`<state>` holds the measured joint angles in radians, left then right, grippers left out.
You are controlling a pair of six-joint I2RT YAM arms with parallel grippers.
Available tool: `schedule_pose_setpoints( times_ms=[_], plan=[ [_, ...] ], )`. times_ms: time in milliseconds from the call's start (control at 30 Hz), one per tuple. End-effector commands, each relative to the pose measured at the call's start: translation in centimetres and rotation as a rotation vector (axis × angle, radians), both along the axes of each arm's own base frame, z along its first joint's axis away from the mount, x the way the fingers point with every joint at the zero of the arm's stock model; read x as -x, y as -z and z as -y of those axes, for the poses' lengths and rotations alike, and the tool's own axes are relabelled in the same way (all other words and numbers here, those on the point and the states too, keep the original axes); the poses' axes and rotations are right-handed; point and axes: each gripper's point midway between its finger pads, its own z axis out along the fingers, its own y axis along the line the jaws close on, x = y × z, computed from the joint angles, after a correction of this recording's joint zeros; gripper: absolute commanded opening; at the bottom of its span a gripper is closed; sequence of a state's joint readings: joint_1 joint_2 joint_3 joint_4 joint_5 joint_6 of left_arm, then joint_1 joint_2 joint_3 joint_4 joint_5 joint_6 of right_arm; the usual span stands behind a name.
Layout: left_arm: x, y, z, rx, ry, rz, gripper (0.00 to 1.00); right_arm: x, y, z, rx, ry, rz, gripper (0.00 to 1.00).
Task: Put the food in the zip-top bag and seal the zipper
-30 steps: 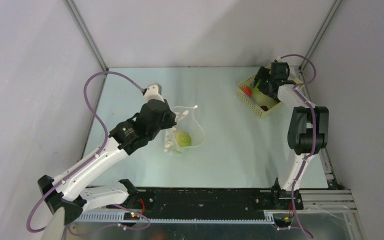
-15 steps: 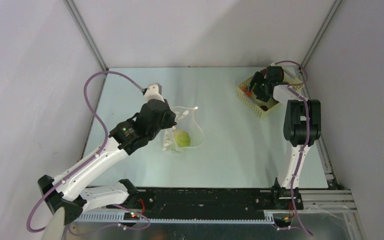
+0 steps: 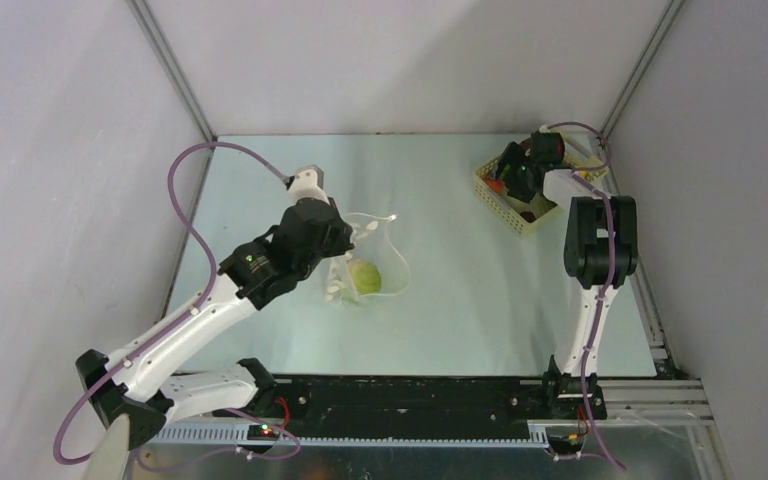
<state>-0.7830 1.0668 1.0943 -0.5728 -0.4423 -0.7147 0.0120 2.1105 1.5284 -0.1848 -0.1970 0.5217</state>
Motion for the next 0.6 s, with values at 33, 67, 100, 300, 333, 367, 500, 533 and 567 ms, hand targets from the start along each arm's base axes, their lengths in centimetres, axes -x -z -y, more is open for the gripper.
schedule_pose_setpoints(
  times_ms=[33, 67, 100, 300, 333, 367, 500, 533, 567],
  plan=[
    [-0.9, -2.3, 0.3, 0.043, -0.01, 0.063, 0.0, 0.0, 2.0, 0.8, 0.004, 0.064, -0.072, 0.81],
    [-0.9, -2.2, 0.4, 0.043, -0.009, 0.061, 0.0, 0.1, 2.3, 0.8, 0.0, 0.068, -0.08, 0.81],
    [-0.9, -2.3, 0.4, 0.045, -0.009, 0.062, 0.0, 0.2, 2.4, 0.7, -0.007, 0.073, -0.089, 0.81],
    [-0.9, -2.5, 0.5, 0.05, -0.007, 0.067, 0.0, 1.5, 2.9, 2.8, 0.071, 0.183, -0.15, 0.78],
    [-0.9, -2.5, 0.5, 0.05, -0.007, 0.068, 0.0, 1.6, 2.2, 2.9, 0.073, 0.188, -0.13, 0.78],
    [-1.0, -2.5, 0.5, 0.05, -0.005, 0.069, 0.0, 1.5, 1.9, 4.1, 0.07, 0.205, -0.115, 0.78],
    [-1.1, -2.7, 0.9, 0.049, 0.005, 0.069, 0.0, 1.7, 0.0, 6.2, 0.114, 0.269, -0.069, 0.77],
    [-1.2, -2.7, 0.9, 0.046, 0.006, 0.067, 0.0, 1.9, -0.2, 6.6, 0.115, 0.286, -0.071, 0.77],
    [-1.2, -2.8, 1.0, 0.048, 0.007, 0.068, 0.0, 2.1, -0.6, 6.7, 0.116, 0.293, -0.064, 0.77]
  ],
)
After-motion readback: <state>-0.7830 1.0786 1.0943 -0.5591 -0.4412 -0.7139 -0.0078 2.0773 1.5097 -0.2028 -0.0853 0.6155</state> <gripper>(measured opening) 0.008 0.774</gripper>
